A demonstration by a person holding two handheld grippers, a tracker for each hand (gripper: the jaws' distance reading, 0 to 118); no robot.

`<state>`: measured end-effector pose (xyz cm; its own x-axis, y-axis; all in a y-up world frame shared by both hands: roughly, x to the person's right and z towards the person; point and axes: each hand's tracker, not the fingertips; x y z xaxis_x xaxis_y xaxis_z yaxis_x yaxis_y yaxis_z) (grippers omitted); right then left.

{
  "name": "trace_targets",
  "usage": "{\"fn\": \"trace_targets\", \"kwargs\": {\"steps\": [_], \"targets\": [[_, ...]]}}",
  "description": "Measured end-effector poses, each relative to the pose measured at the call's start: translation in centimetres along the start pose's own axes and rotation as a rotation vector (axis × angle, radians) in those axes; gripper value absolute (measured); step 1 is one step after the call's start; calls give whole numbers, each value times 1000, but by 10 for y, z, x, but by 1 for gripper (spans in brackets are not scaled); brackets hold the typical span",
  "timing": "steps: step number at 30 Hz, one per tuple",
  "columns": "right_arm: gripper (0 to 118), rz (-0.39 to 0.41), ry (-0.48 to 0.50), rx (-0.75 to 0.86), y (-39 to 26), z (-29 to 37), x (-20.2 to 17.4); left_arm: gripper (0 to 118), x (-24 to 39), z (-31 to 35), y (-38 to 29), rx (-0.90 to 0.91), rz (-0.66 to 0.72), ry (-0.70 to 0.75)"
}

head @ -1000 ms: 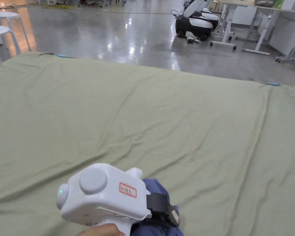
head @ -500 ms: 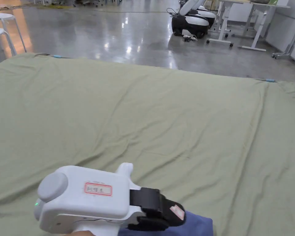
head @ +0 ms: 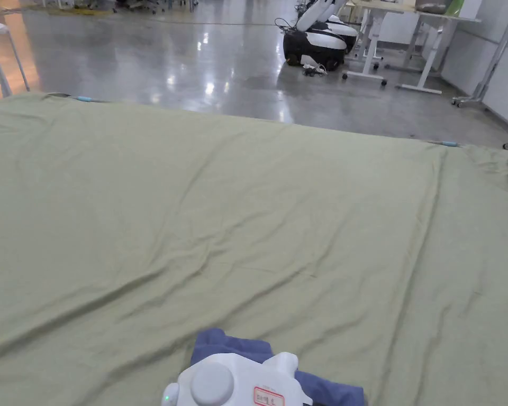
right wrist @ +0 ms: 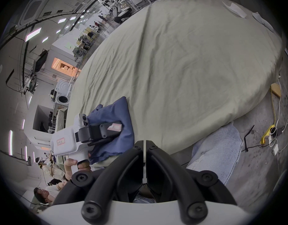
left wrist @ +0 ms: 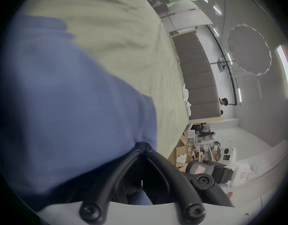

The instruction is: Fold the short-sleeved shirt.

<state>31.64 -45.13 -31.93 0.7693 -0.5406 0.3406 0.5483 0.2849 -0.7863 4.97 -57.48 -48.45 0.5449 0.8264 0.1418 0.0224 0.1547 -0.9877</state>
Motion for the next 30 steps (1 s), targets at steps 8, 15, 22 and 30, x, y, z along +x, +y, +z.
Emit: {"fn": "trace_targets", "kwargs": {"steps": [8,15,22,30], "targets": [[4,158,137,-19,15,-39,-43,0,27,104,-26,172,-118,-292],[4,320,215,-159,24,-116,-103,0,-28,240,-50,523,-57,-42],[4,198,215,-311,21,-182,-88,7,-72,243,-64,503,122,-21],[4,199,215,-305,22,-175,-86,99,-101,191,-40,395,210,-47]]}}
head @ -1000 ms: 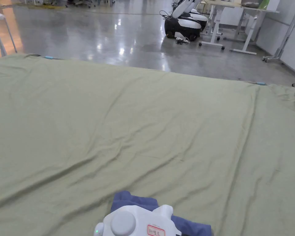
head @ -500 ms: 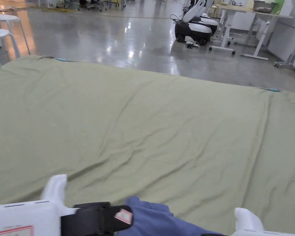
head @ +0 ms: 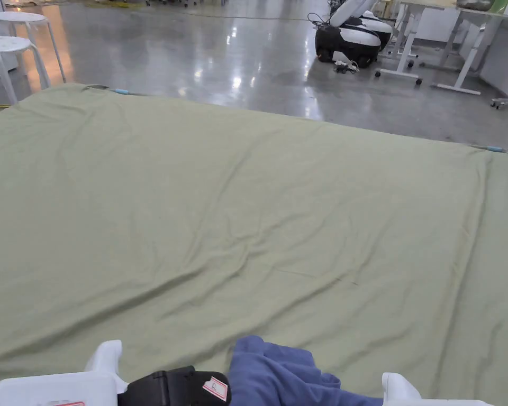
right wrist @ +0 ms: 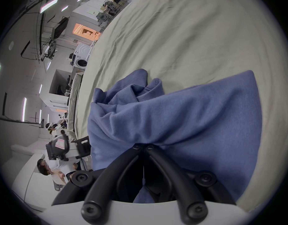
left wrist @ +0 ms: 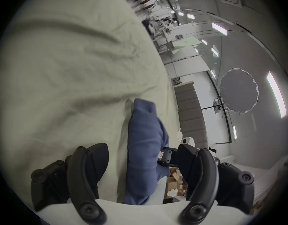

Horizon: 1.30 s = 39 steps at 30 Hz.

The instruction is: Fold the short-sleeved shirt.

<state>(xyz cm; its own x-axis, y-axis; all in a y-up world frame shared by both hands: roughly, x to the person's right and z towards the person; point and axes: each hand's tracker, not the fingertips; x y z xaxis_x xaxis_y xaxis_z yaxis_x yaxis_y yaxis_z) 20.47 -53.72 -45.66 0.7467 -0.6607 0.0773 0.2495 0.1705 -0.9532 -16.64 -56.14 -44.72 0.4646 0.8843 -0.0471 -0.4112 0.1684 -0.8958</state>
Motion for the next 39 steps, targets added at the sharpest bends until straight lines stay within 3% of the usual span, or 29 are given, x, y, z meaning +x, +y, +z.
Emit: {"fn": "trace_targets", "kwargs": {"steps": [6,12,13,15,17,18,21,25,29,39], "targets": [[4,-18,29,-10,1,0,5,99,5,-48,10,-147,10,-105],[4,-36,73,-15,2,5,12,97,14,-83,-1,-143,-120,-105],[4,-56,91,-16,1,8,15,88,14,-83,-1,-147,-113,-99],[4,-141,126,11,-5,24,24,34,3,-78,4,-164,2,-5],[4,-166,101,40,-14,41,32,33,-16,-73,3,-202,196,-154],[4,-169,79,59,-19,51,35,33,-15,-68,5,-218,207,-178],[4,-177,-59,124,-29,79,39,33,-7,-55,20,-266,62,-80],[4,-213,-147,199,-38,102,37,33,-4,-22,54,-259,20,-22],[4,-239,-180,277,-44,113,27,33,-15,32,89,-201,-37,131],[4,-160,-229,279,-29,98,-30,33,-76,179,164,2,-49,438]]}}
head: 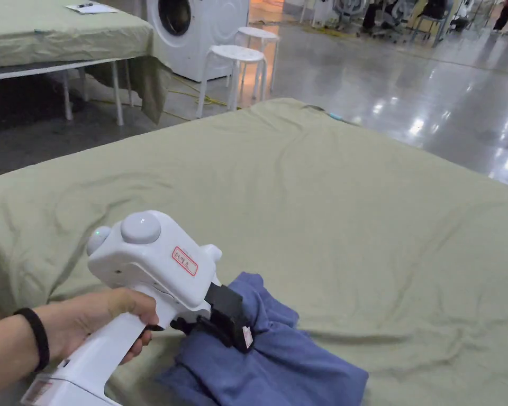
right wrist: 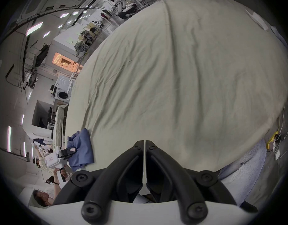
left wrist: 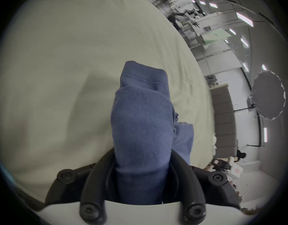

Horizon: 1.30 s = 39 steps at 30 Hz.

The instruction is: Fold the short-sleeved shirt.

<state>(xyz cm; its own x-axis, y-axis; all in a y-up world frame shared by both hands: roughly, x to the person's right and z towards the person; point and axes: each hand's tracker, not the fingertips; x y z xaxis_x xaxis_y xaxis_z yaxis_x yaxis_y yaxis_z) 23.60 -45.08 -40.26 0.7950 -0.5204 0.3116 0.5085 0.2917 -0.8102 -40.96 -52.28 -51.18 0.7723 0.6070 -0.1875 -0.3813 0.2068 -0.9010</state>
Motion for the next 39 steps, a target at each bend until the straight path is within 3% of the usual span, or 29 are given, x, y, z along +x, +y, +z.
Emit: {"fn": "trace_targets", "kwargs": {"steps": [9,18,20,22,24,27,28,29,30,31,33,36,38,39], "targets": [[4,54,-55,-66,-6,-19,-34,34,-50,61,68,74,-46,336],[4,70,-106,-64,6,-23,-38,35,-56,85,108,114,-165,621],[4,71,-107,-67,7,-25,-38,52,-63,80,105,133,-146,619],[4,69,-101,-80,7,-29,-35,57,-71,78,98,187,-136,662],[4,73,-96,-100,6,-33,-35,79,-74,92,90,252,-100,643],[4,92,-75,-119,4,-35,-34,80,-71,143,70,408,-45,563],[4,95,-63,-122,3,-36,-34,77,-62,161,59,460,-58,561],[4,95,-52,-126,3,-36,-33,68,-54,175,50,504,-66,538],[4,98,-37,-129,2,-37,-30,32,-43,184,33,541,-88,492],[4,101,-25,-127,2,-37,-28,9,-34,185,16,575,-92,468],[4,108,-1,-116,-1,-35,-23,7,-17,165,-26,534,2,402],[4,126,13,-95,0,-30,-11,7,1,110,-82,390,83,154],[4,154,-8,-53,5,-24,-4,7,32,83,-105,430,47,81],[4,177,-25,-14,9,-17,-2,7,52,77,-112,490,-35,61]]}}
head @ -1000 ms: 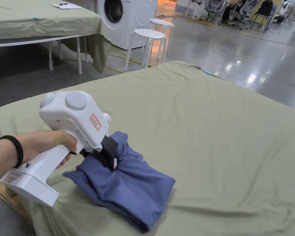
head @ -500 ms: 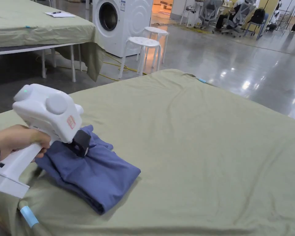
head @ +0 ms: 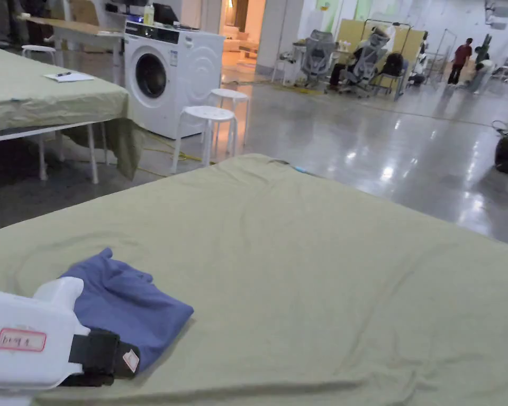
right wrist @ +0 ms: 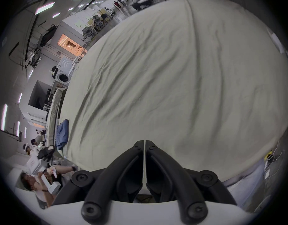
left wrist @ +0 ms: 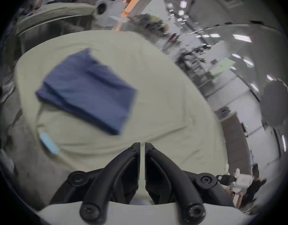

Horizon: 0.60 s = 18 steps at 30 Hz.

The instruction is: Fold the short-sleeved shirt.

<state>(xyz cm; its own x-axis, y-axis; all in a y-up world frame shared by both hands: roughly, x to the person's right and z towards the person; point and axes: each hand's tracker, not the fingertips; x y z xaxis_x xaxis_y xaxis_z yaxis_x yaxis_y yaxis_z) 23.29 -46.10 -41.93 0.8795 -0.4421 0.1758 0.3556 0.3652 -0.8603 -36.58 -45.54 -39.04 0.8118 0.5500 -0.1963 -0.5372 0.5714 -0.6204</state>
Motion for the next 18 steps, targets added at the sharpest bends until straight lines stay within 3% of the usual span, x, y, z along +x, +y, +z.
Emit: {"fn": "trace_targets", "kwargs": {"steps": [3,4,7,10,15,18], "targets": [[4,77,-51,197,9,30,2,7,85,8,-15,269,-345,92],[4,92,-73,264,12,42,1,7,108,10,-18,355,-374,85],[4,174,-97,478,17,75,-4,7,170,10,-21,526,-380,-24],[4,281,-127,679,18,106,-13,2,216,7,-26,643,-440,-26],[4,416,-231,1012,8,135,-30,0,255,-5,-46,623,-496,-70],[4,453,-297,1073,5,142,-36,0,265,-6,-58,613,-517,-88]]}}
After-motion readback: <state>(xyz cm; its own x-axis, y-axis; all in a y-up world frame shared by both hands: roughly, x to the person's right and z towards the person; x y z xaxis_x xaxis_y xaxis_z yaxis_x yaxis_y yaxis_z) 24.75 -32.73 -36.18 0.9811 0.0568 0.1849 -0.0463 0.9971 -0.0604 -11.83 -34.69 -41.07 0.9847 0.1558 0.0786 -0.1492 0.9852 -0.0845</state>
